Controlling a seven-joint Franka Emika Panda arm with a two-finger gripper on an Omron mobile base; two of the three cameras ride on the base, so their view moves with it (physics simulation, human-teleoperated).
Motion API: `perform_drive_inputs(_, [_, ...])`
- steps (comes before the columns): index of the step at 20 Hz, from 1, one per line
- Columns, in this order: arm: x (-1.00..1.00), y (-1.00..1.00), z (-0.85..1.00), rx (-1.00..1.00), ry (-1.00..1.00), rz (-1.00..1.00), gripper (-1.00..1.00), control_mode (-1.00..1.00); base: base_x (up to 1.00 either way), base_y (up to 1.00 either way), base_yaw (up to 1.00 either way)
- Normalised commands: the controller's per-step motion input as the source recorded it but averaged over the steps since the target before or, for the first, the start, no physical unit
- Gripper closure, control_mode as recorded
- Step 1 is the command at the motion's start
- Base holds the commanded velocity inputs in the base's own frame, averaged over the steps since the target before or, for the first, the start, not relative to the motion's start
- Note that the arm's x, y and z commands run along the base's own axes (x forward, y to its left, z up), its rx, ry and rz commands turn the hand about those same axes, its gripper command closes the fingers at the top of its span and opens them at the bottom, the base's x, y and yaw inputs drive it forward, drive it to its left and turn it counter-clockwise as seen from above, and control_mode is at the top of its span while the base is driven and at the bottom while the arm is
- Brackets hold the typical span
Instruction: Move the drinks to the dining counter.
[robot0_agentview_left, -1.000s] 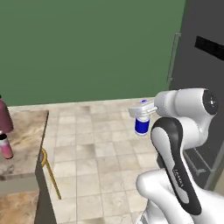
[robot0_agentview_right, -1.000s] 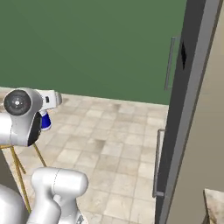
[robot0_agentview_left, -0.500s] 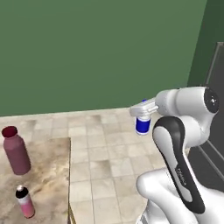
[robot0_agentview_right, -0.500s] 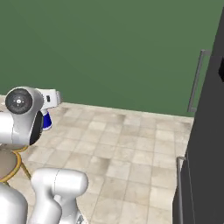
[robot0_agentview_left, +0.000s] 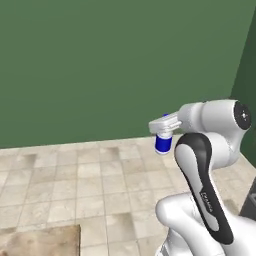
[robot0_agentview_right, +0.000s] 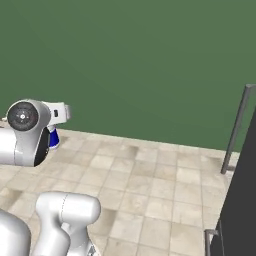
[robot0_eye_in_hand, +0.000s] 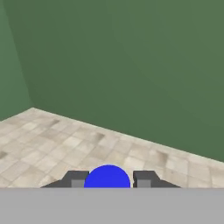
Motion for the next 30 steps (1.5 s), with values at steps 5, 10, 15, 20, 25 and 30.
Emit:
perform_drive_inputs(5, [0.00,0.00,0.00,0.00,0.00,0.00,1.00,1.00,1.00,0.40,0.00])
perform_drive_inputs(10, [0.00,0.00,0.00,0.00,0.00,0.00,1.00,1.00,1.00,0.21,0.03])
perform_drive_inputs(15, [0.00,0.00,0.00,0.00,0.00,0.00,1.00,1.00,0.88,0.01,0.34])
perform_drive_inputs(20, [0.00,0.00,0.00,0.00,0.00,0.00,1.00,1.00,0.44,0.34,0.76])
perform_drive_inputs(25, [0.00,0.00,0.00,0.00,0.00,0.00,1.00,1.00,0.00,0.01,1.00])
perform_drive_inputs(30, [0.00,0.00,0.00,0.00,0.00,0.00,1.00,1.00,0.00,0.00,1.00])
